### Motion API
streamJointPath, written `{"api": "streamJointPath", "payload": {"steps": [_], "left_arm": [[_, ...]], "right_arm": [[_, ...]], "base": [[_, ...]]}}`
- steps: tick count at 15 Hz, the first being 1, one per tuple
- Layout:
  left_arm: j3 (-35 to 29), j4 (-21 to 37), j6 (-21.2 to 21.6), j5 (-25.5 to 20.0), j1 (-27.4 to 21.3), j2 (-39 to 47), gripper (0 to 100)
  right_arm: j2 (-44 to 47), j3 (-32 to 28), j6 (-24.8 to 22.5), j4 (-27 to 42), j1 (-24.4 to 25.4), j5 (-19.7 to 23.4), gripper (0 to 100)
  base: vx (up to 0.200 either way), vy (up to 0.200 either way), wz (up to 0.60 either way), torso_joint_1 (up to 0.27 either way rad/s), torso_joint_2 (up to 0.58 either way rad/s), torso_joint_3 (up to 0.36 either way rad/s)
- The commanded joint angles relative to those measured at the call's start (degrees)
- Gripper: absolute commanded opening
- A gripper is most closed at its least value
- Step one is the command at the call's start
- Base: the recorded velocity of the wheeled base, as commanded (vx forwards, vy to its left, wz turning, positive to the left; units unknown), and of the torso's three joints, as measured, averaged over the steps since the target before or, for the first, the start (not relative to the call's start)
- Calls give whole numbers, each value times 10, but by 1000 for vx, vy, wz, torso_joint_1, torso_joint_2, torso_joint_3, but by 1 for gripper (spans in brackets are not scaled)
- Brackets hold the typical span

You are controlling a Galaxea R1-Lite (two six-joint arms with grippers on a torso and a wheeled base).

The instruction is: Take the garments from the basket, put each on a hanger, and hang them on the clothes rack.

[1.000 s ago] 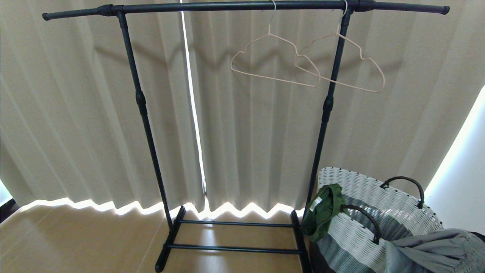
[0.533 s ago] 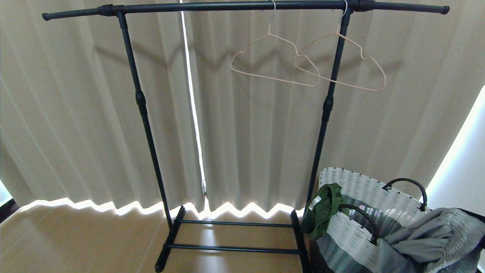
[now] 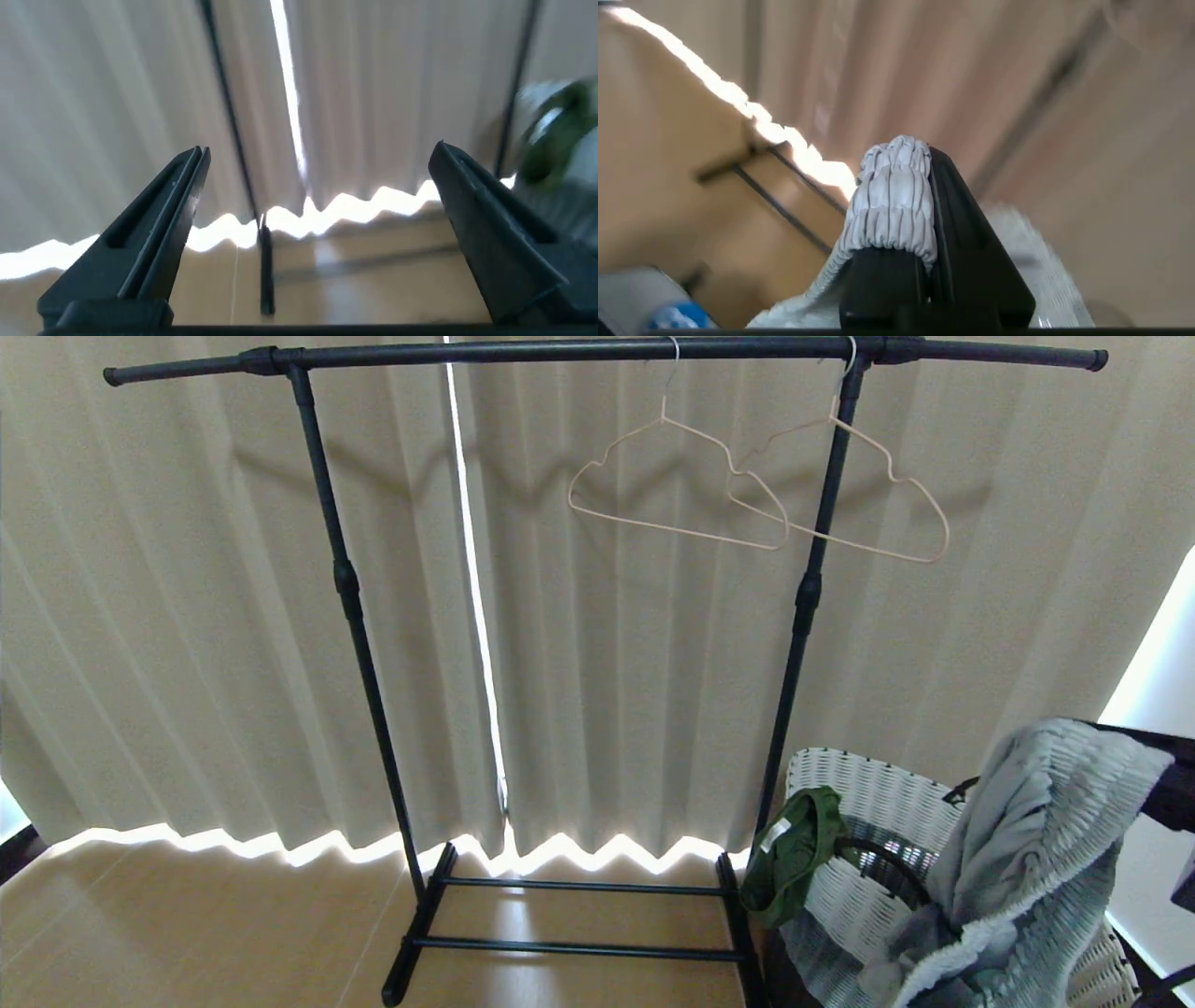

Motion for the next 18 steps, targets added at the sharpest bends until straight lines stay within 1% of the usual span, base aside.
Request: {"api": "streamJointPath", "payload": {"steps": [1,2,3,4,5,6,7,8,9,10,11,13,14,15,17,18], "left_arm": [[-81,-1,0,-26,0,77,100],[-153,-2,0,-51,-1,183,100],[-197,-2,0,-65,-1,255,100],[-232,-4,1,-68,-4,326,100],[-256,-13,-1,-68,-26,393,100],[-269,-28,-7,-67,-76,443,100],[-273,-37,-12,-64,-103,466,100],[-291,-74,-36,-43,-194,534,100],[-296,-88,-38,-28,-229,559,100],[-301,-111,-40,0,-290,601,100],[-301,-153,-49,33,-367,665,100],[-303,-218,-79,40,-457,743,100],[-303,-218,-79,40,-457,743,100],[-302,-275,-90,40,-499,804,100],[-302,-332,-92,40,-515,868,100],[-303,-355,-93,40,-526,897,100]], "right_arm": [[48,-55,9,3,50,-1,0],[82,-85,10,-3,71,-2,0],[104,-100,10,-3,78,-3,0],[119,-111,10,-4,84,-3,0],[125,-123,11,-3,93,-3,0],[127,-131,25,0,109,-3,0],[127,-135,37,1,118,-3,0],[130,-151,79,3,143,-3,0],[135,-157,89,2,151,-3,0],[145,-168,97,-3,160,-3,0],[158,-186,99,-4,162,-3,0],[167,-215,101,-3,177,-3,0],[167,-215,101,-3,177,-3,0],[169,-226,111,-4,189,-3,0],[169,-231,136,-4,194,0,0],[170,-235,143,-4,205,0,0]], "base": [[0,0,0,0,0,0],[0,0,0,0,0,0],[0,0,0,0,0,0],[0,0,0,0,0,0],[0,0,0,0,0,0],[0,0,0,0,0,0],[0,0,0,0,0,0],[0,0,0,0,0,0],[0,0,0,0,0,0],[0,0,0,0,0,0],[0,0,0,0,0,0],[0,0,0,0,0,0],[0,0,0,0,0,0],[0,0,0,0,0,0],[0,0,0,0,0,0],[0,0,0,0,0,0]]}}
